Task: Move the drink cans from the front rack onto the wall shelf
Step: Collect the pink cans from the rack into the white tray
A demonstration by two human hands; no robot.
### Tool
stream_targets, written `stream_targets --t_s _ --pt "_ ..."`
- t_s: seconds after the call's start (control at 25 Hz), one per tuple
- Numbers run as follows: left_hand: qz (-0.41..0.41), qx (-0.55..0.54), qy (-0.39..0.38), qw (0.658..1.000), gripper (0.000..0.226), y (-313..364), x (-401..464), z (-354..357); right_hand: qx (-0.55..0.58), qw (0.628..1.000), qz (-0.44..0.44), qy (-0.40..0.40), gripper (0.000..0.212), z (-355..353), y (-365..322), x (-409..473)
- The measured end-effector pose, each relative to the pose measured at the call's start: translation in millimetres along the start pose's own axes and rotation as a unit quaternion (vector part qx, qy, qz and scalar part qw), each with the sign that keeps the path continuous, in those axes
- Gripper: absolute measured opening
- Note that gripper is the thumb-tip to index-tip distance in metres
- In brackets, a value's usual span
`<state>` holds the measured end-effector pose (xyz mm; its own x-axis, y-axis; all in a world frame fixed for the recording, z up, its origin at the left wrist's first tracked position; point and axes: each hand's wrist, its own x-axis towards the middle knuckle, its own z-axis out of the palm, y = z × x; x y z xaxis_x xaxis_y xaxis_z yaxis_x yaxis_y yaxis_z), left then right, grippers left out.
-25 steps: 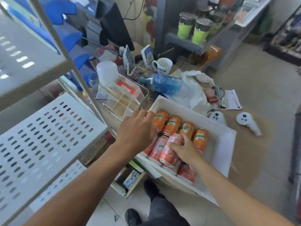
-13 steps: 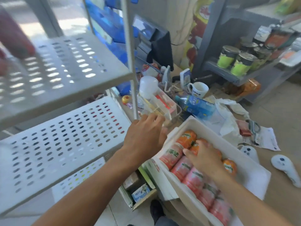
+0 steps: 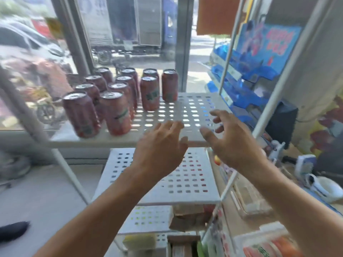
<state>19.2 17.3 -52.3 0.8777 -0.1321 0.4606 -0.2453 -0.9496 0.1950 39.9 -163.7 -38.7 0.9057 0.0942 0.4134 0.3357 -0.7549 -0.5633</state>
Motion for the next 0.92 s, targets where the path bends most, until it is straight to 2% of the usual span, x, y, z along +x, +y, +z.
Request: stream_targets --t_s 0.12,0.24,0.44,0.68,0.84,0.92 --pt "-0.053 0.014 0.010 0.998 0.037 -22 11 -16 0.007 0.998 -0.054 -0.012 0.056 18 -19 47" --pt "-0.079 0.011 0.014 0.997 0.036 -32 21 -19 -0.009 0.997 -0.066 -0.025 0.060 38 -24 93" --pt "-0.098 0.015 0.012 0.995 0.036 -35 39 -6 -0.015 0.997 -0.034 -0.072 0.067 64 -22 158" --pt "-0.123 0.031 0.003 0.992 0.036 -37 63 8 -0.039 0.994 -0.039 -0.093 0.074 90 -18 219" --pt "-0.135 0.038 0.007 0.990 0.038 -42 68 15 0.011 0.993 -0.022 -0.114 0.078 110 -8 243" --pt "-0.132 0.028 0.008 0.991 0.038 -43 69 18 0.049 0.992 -0.021 -0.118 0.072 118 -4 249"
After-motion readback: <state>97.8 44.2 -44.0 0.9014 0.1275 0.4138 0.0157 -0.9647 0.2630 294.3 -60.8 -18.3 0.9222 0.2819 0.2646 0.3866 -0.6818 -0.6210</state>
